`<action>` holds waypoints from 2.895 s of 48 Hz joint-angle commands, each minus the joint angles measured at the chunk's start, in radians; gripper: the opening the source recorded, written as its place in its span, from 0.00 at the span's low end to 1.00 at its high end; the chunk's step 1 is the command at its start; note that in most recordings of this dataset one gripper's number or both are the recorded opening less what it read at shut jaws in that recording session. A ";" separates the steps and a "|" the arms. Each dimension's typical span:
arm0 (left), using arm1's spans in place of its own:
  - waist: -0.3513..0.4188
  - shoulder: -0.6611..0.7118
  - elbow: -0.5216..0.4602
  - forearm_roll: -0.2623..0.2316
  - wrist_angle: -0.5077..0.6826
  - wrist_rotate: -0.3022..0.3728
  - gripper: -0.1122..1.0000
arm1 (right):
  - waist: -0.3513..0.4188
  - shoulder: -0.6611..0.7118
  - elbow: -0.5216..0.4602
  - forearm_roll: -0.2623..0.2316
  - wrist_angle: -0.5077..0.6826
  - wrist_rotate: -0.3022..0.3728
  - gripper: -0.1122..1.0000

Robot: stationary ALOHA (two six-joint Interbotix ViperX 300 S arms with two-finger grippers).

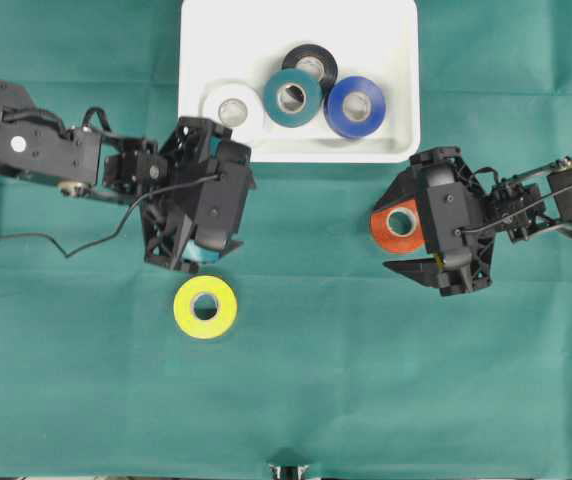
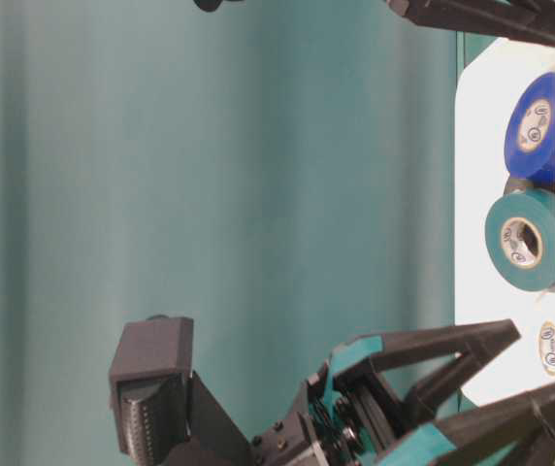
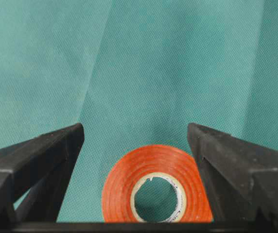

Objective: Put the tape alternately from left to right into the white case.
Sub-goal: 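Open the left gripper to release the teal roll and pull back, then lower the right gripper into the red roll's hole and close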

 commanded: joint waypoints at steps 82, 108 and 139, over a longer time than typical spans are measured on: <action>-0.023 -0.008 0.002 -0.003 -0.015 -0.052 1.00 | 0.008 -0.006 0.075 0.011 -0.009 0.098 0.78; -0.023 -0.009 0.002 -0.003 -0.015 -0.052 1.00 | 0.008 0.097 0.054 0.011 -0.014 0.127 0.78; -0.023 -0.009 0.000 -0.002 -0.017 -0.052 1.00 | 0.008 0.129 0.032 0.009 -0.008 0.124 0.69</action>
